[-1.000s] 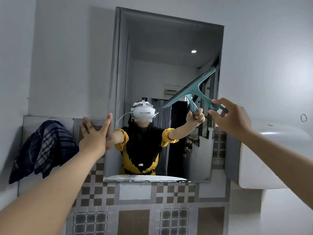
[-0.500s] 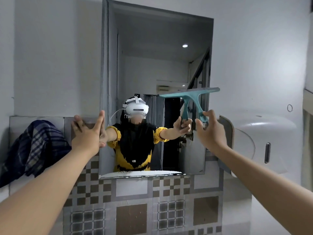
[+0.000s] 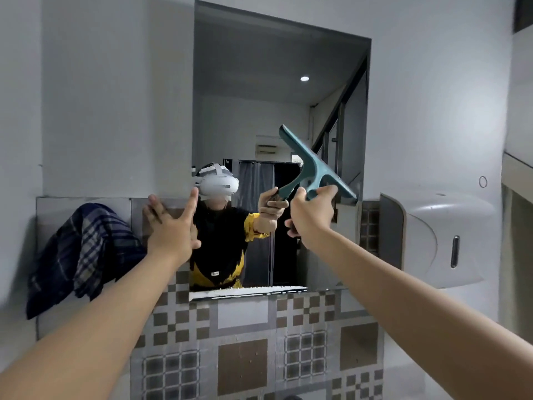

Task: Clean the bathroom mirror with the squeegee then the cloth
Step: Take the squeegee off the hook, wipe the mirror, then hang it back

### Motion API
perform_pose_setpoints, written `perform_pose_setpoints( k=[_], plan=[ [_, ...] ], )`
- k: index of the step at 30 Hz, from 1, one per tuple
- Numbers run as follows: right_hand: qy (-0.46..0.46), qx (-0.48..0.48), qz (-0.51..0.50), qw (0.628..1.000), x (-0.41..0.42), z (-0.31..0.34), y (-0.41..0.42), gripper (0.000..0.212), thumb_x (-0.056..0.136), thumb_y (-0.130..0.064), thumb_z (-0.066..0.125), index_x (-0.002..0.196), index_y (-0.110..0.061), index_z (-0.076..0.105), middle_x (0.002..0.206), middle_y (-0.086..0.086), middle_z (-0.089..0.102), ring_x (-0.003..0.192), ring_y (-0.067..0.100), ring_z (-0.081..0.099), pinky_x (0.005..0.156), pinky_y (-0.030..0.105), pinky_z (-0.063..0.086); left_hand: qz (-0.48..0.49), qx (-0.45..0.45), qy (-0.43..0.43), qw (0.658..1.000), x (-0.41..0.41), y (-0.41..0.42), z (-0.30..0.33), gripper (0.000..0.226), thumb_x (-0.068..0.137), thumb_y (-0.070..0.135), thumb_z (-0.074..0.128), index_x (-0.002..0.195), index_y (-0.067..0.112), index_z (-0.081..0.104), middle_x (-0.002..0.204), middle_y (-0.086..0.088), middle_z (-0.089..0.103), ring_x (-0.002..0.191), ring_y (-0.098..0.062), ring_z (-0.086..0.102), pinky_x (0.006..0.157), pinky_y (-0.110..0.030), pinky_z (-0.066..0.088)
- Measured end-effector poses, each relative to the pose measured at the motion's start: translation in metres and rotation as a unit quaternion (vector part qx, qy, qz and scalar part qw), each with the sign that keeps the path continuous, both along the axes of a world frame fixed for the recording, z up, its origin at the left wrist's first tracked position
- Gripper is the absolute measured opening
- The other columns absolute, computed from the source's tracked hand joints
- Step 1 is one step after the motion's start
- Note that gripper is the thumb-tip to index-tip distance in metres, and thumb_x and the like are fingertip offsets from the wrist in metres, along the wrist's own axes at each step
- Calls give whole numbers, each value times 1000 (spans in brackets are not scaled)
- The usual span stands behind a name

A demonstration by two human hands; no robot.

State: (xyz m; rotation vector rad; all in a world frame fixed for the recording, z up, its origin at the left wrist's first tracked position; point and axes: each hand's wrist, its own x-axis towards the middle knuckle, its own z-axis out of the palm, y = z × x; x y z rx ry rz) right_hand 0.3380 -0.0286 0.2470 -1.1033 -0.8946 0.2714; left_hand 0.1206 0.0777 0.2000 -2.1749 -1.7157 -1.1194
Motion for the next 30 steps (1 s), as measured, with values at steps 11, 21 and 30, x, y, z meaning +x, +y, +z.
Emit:
perform_pose_setpoints(
  k=[11,21,30],
  plan=[
    [-1,12,65,998,-132,-16,21,22,88,-36,48,89,-27,28,78,17,59,77,35,66,39,31,51,-39,80,95,991,-30,2,-26,107,78,50,65,141,41,-20,148,-29,-28,139,-46,-18,101,-47,42],
    [-164,50,-17,985,-136,-60,33,22,90,-34,58,99,-30,38,84,5,61,71,27,65,53,39,58,-62,114,92,987,-35,10,-57,113,74,50,70,143,39,-18,143,-26,-38,131,-41,-31,110,-57,27],
    [-368,61,-108,922,-45,-59,9,30,85,-29,70,113,-19,63,51,-15,47,39,3,41,41,19,37,-65,132,90,985,-33,17,-70,109,75,44,71,147,35,-9,144,-23,-33,132,-41,-28,108,-60,23]
  ],
)
